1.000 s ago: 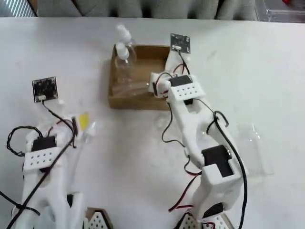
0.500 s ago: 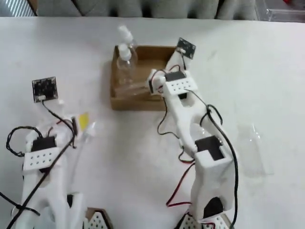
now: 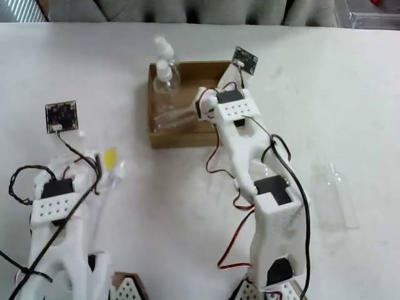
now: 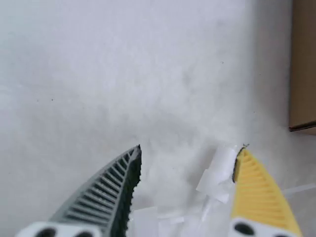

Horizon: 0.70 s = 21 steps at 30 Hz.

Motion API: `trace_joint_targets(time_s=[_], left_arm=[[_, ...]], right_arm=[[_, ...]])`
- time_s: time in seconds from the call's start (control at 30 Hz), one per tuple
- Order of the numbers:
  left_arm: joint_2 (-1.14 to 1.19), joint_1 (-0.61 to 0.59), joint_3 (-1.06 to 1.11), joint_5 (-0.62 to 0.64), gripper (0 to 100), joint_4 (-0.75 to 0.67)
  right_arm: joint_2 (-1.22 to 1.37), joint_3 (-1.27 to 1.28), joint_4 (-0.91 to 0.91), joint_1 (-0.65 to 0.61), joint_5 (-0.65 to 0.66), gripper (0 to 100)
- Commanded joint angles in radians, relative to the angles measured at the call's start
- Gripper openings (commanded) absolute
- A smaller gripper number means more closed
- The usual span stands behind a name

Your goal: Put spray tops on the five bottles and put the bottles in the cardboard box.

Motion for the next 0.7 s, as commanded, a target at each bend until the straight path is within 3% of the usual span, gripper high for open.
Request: trace_joint_targets(time_s=[0.0, 0.67], left_arm=[[-0.021, 0.015, -0.006, -0.020, 29, -0.023], [-0.021, 0.015, -0.006, -0.021, 29, -0.023]], right_arm=[[-0.056, -0.003, 0.007, 0.012, -0.006, 34.4], [-0.105, -0.032, 0.091, 0.059, -0.071, 34.0]])
